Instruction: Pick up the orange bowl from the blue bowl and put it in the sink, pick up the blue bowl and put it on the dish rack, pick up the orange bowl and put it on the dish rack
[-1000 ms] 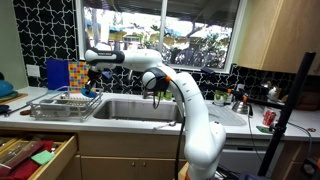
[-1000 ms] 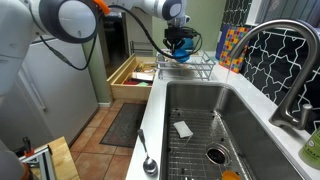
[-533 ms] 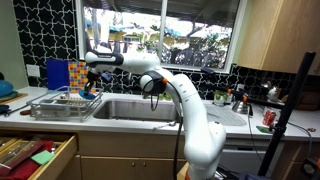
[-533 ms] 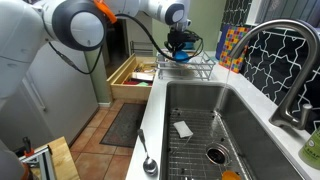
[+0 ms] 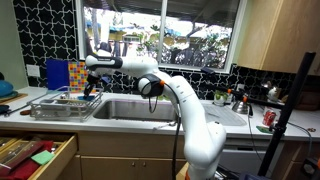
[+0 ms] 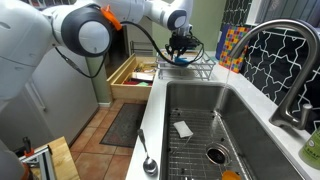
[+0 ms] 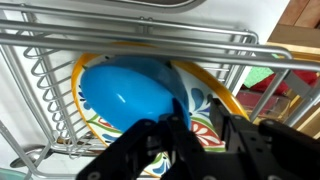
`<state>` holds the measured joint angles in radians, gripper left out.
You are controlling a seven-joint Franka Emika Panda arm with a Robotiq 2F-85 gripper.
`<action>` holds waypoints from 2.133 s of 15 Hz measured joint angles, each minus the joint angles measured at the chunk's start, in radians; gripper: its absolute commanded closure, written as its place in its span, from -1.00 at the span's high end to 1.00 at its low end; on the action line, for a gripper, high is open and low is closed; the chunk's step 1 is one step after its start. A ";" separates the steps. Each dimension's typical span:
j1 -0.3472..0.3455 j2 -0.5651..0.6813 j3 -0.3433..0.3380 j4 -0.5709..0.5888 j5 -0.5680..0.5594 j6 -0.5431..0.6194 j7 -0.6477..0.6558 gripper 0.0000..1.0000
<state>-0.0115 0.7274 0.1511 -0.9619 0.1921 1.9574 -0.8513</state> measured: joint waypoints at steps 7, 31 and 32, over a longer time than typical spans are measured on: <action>-0.006 0.006 0.000 0.068 0.029 -0.008 0.018 1.00; -0.043 -0.351 -0.266 -0.287 -0.141 -0.261 0.783 1.00; -0.043 -0.371 -0.276 -0.337 -0.151 -0.269 0.811 1.00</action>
<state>-0.0540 0.3563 -0.1250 -1.2988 0.0414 1.6888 -0.0403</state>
